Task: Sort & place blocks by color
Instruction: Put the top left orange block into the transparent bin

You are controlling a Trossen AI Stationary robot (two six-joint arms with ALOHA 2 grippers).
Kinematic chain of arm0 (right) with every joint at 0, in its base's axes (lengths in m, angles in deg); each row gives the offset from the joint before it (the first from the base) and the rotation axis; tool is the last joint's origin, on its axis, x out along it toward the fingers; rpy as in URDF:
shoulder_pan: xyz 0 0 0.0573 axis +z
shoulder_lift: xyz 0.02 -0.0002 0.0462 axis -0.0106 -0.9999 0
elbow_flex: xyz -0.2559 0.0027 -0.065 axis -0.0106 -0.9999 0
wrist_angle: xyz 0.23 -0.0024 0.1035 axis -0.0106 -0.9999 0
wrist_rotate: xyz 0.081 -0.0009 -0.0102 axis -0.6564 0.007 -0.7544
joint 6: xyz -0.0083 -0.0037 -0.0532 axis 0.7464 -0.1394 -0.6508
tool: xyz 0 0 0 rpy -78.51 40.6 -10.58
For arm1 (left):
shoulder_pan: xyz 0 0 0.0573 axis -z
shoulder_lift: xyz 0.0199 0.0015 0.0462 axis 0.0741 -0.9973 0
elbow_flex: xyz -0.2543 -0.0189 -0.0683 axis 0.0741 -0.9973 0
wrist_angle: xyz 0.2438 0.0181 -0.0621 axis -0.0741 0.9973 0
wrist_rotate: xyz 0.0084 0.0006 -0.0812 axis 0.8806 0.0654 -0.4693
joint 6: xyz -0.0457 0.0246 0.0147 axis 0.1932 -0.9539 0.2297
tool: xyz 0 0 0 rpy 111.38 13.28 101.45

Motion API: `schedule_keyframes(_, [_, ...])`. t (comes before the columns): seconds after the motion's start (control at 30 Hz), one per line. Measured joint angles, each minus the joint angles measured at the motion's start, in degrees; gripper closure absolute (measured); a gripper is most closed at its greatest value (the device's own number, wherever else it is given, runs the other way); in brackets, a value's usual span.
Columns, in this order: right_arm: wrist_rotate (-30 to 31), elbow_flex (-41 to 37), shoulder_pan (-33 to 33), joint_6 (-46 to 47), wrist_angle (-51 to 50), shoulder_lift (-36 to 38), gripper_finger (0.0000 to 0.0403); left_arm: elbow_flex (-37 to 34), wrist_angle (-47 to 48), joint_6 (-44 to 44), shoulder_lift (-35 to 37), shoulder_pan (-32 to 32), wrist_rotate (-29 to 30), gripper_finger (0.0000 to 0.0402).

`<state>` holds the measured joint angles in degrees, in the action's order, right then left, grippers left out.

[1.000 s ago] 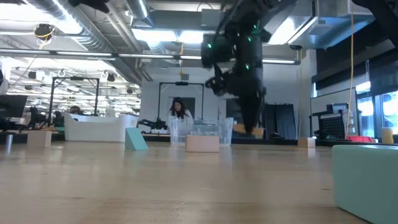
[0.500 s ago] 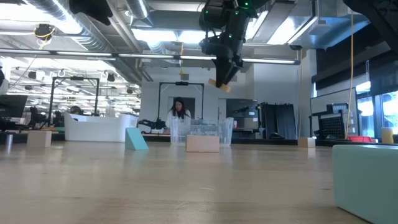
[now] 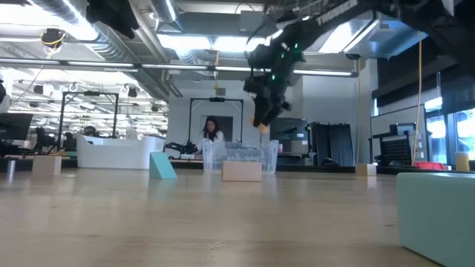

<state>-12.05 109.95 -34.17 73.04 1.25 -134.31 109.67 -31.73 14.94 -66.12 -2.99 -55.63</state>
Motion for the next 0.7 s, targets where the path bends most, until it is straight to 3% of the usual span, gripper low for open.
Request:
schedule_keyframes(0.27, [-2.8, 0.0, 0.0, -1.8, 0.3, -7.0, 0.0273, 0.0, 0.0, 0.0, 0.1, -1.6, 0.0, 0.0232])
schedule_keyframes(0.5, [-2.7, 0.0, -0.1, -3.1, 0.7, -8.4, 0.0272, 0.0, 0.0, 0.1, 0.1, -2.3, -0.8, 0.0232])
schedule_keyframes(0.7, [-2.7, 1.1, -0.1, -2.9, 1.4, -8.4, 0.0186, 0.0, 0.0, 0.0, 0.1, -2.3, -0.5, 0.0232])
